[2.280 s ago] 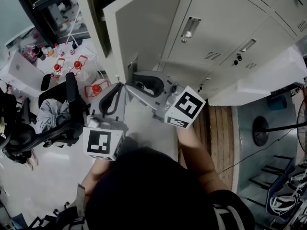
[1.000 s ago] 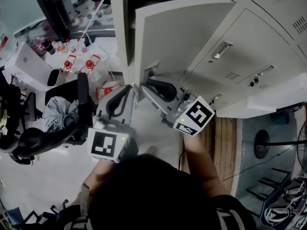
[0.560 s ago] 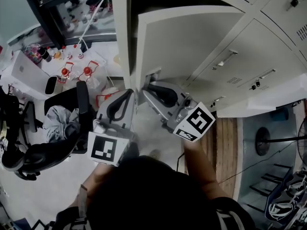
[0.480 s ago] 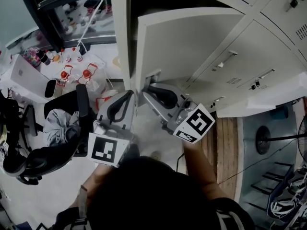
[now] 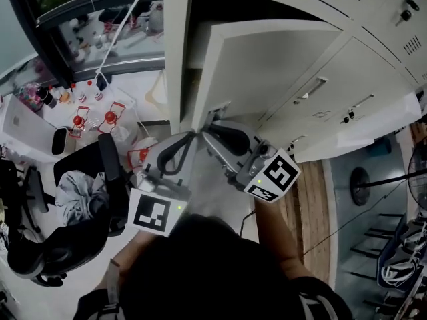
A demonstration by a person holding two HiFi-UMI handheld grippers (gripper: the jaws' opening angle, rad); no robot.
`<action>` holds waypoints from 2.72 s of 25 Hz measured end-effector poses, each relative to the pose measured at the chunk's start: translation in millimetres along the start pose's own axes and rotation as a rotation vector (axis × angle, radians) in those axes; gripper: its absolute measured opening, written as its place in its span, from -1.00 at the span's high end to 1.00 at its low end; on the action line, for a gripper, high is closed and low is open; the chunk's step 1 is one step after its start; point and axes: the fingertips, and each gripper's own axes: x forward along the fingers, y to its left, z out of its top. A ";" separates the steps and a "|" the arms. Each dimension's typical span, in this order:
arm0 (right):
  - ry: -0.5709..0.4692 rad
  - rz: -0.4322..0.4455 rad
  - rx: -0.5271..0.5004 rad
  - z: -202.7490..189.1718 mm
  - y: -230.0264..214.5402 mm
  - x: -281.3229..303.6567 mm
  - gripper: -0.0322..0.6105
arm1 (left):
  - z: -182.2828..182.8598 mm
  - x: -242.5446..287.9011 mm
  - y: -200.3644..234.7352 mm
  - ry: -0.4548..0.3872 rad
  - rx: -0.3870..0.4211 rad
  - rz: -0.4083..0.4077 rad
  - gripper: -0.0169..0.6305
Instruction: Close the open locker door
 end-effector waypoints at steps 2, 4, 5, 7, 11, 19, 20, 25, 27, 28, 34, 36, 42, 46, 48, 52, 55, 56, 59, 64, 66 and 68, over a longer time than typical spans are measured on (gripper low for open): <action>0.003 -0.014 0.000 -0.3 -2.5 3.1 0.74 | 1.8 1.8 6.4 -0.008 -0.006 -0.011 0.93; 0.005 -0.029 -0.001 -0.6 -4.5 4.3 0.74 | 3.0 3.4 13.0 -0.015 -0.011 -0.019 0.93; 0.005 -0.036 -0.002 -0.7 -5.3 4.9 0.74 | 3.1 3.9 15.9 -0.019 -0.014 -0.020 0.93; 0.006 -0.046 -0.005 -0.9 -6.9 7.2 0.74 | 2.1 4.4 21.0 -0.024 -0.020 -0.019 0.93; 0.017 -0.057 -0.008 -1.6 -10.4 12.6 0.74 | 0.2 4.8 26.2 -0.031 -0.026 -0.017 0.93; 0.025 -0.080 -0.002 -2.2 -20.6 22.4 0.76 | -2.5 12.8 33.0 -0.031 -0.034 -0.001 0.93; 0.028 -0.086 -0.001 -2.6 -21.6 23.2 0.76 | -2.3 13.6 33.2 -0.031 -0.031 -0.001 0.93; 0.034 -0.118 0.001 -2.8 -26.9 30.0 0.76 | -3.5 17.4 45.5 -0.030 -0.050 0.024 0.93; 0.034 -0.127 0.003 -3.1 -28.0 30.4 0.76 | -3.3 19.1 52.5 -0.034 -0.046 0.037 0.93; 0.034 -0.133 0.004 -3.3 -28.6 30.7 0.76 | -2.8 19.5 55.1 -0.036 -0.044 0.042 0.93; 0.038 -0.166 0.005 -4.9 -34.4 36.1 0.76 | -5.7 19.4 58.3 -0.036 -0.040 0.044 0.93; 0.038 -0.176 0.004 -5.5 -35.7 37.2 0.76 | -6.1 18.8 58.1 -0.036 -0.043 0.043 0.93; 0.038 -0.196 0.003 -4.9 -40.6 42.4 0.76 | -7.0 22.2 60.0 -0.038 -0.047 0.035 0.93; 0.041 -0.209 0.003 -5.0 -42.7 44.2 0.76 | -7.5 24.9 58.6 -0.036 -0.053 0.023 0.93; 0.041 -0.215 0.002 -5.3 -44.0 45.4 0.76 | -8.7 25.9 59.1 -0.032 -0.053 0.021 0.93; 0.042 -0.227 0.002 -5.7 -46.6 47.4 0.77 | -10.5 27.3 62.0 -0.025 -0.052 0.020 0.93; 0.042 -0.233 0.000 -5.4 -48.8 49.5 0.77 | -11.3 29.5 63.3 -0.023 -0.056 0.017 0.93; 0.042 -0.234 0.000 -5.5 -49.6 50.3 0.77 | -12.0 30.5 63.1 -0.021 -0.057 0.014 0.93; 0.044 -0.238 0.001 -6.0 -52.6 51.8 0.77 | -14.0 33.9 62.0 -0.012 -0.056 0.003 0.93; 0.046 -0.252 0.002 -6.8 -56.1 54.9 0.78 | -14.7 38.2 64.2 -0.012 -0.056 -0.003 0.93; 0.048 -0.260 0.002 -7.2 -57.3 56.0 0.78 | -15.6 39.5 64.7 -0.008 -0.057 -0.006 0.93; 0.048 -0.266 0.002 -7.2 -58.8 57.0 0.78 | -16.3 41.2 64.7 -0.005 -0.058 -0.012 0.93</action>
